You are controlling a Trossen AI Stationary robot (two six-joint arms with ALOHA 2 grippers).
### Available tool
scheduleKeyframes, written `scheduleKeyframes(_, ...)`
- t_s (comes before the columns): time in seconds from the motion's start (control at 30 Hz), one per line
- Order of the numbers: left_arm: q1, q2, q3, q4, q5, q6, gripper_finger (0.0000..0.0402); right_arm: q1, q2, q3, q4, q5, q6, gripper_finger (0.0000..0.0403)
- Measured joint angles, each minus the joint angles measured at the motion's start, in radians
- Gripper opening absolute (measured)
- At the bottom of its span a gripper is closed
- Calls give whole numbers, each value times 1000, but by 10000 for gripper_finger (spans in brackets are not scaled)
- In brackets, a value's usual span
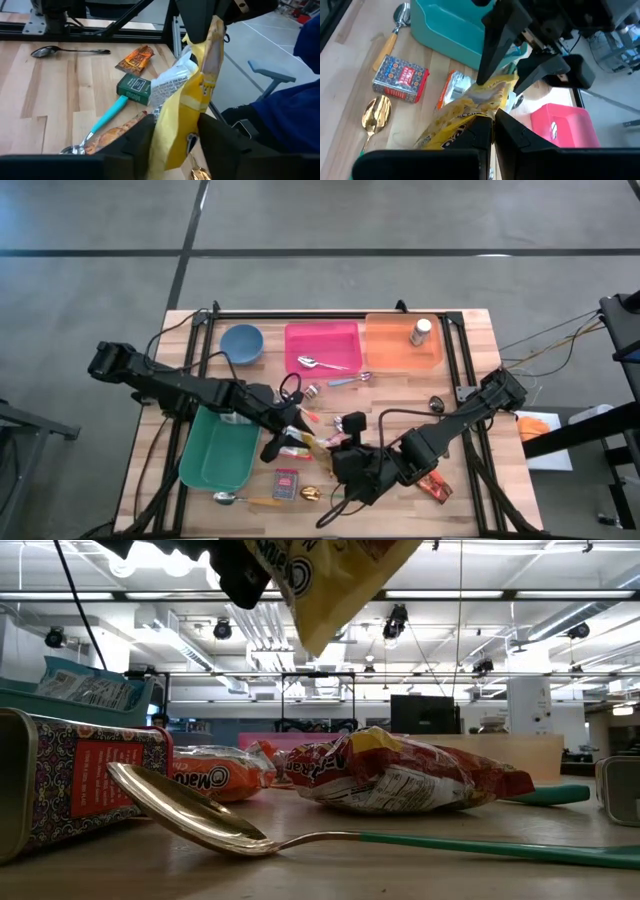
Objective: Pick & Place Food Item
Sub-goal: Put the yellow noodle pack into the green bin
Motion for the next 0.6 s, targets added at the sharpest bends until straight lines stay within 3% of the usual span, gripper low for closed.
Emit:
scheduleKeyframes(0.27, 1, 0, 0, 3, 2, -21, 15, 0, 0, 0, 16, 2, -13, 10)
scheduleKeyframes(0.6, 1, 0, 0, 22, -71, -58, 1, 0, -1, 0, 11, 22, 65, 13)
